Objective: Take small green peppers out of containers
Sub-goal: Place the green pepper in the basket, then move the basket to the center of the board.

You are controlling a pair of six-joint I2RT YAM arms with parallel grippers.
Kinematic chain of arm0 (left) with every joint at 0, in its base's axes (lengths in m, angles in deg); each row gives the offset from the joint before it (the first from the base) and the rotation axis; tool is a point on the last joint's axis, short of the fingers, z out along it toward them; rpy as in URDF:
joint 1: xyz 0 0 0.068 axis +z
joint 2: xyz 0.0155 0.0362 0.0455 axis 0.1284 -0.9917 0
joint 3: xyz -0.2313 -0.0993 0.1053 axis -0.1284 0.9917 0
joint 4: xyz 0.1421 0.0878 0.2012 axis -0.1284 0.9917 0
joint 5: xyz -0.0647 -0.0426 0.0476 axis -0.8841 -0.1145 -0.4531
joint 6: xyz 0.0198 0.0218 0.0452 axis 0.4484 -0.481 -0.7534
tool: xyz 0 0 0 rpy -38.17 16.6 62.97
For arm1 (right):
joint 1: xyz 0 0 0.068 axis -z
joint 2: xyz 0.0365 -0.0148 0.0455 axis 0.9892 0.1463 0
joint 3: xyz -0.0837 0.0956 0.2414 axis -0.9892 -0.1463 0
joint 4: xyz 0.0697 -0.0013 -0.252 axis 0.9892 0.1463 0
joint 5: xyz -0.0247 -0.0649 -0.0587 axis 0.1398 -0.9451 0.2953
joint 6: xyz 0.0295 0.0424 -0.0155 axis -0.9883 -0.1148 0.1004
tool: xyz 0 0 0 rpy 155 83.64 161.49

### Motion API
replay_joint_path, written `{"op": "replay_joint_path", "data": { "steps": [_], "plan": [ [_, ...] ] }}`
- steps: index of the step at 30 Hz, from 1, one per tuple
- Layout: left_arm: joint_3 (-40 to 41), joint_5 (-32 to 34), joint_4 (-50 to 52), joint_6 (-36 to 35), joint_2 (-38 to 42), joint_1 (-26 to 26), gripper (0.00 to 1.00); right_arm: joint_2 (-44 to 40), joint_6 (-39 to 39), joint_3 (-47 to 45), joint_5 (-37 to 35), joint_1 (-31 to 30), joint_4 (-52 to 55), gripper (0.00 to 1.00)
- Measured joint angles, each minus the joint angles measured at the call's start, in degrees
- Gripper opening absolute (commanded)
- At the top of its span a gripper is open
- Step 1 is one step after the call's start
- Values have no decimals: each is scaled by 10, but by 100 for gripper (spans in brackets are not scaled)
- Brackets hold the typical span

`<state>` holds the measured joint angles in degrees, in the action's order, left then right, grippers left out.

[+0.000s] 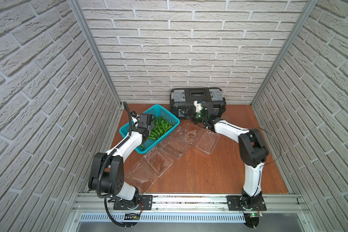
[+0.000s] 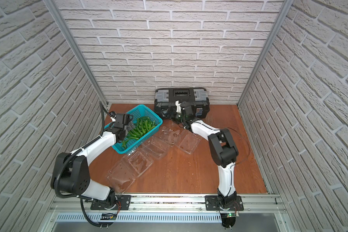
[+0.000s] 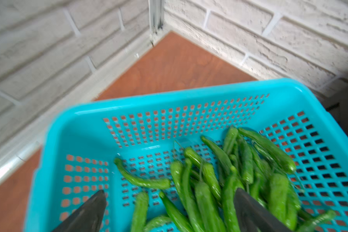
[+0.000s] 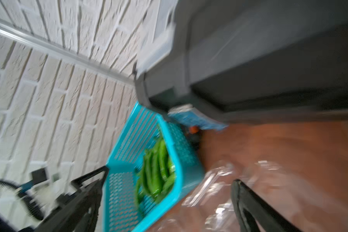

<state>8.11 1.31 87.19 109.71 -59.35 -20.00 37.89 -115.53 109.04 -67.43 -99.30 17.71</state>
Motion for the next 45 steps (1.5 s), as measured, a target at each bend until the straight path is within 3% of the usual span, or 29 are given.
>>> {"op": "replay_joint_path", "data": {
  "steps": [5, 8, 14, 17, 21, 32, 40, 45],
  "plan": [
    [41, 49, -73, -98, 59, 16, 98, -162, 164, -78, -197, 36, 56, 100],
    [76, 66, -109, -137, 112, 56, 98, -228, 239, -128, -304, 48, 70, 100],
    [172, 88, -132, -155, 209, 181, 98, -244, 299, -227, -398, 153, 116, 100],
    [231, 90, -158, -179, 214, 196, 98, -215, 304, -266, -404, 189, 119, 100],
    [272, 79, -167, -195, 178, 195, 98, -178, 321, -298, -396, 189, 102, 100],
    [346, 89, -338, -204, 113, 144, 98, -172, 365, -374, -356, 188, -39, 99],
    [352, 81, -528, -260, 7, 140, 99, -179, 382, -383, -332, 186, -76, 99],
    [327, 45, -548, -304, -34, 129, 98, -183, 389, -388, -326, 183, -87, 99]
  ]
}}
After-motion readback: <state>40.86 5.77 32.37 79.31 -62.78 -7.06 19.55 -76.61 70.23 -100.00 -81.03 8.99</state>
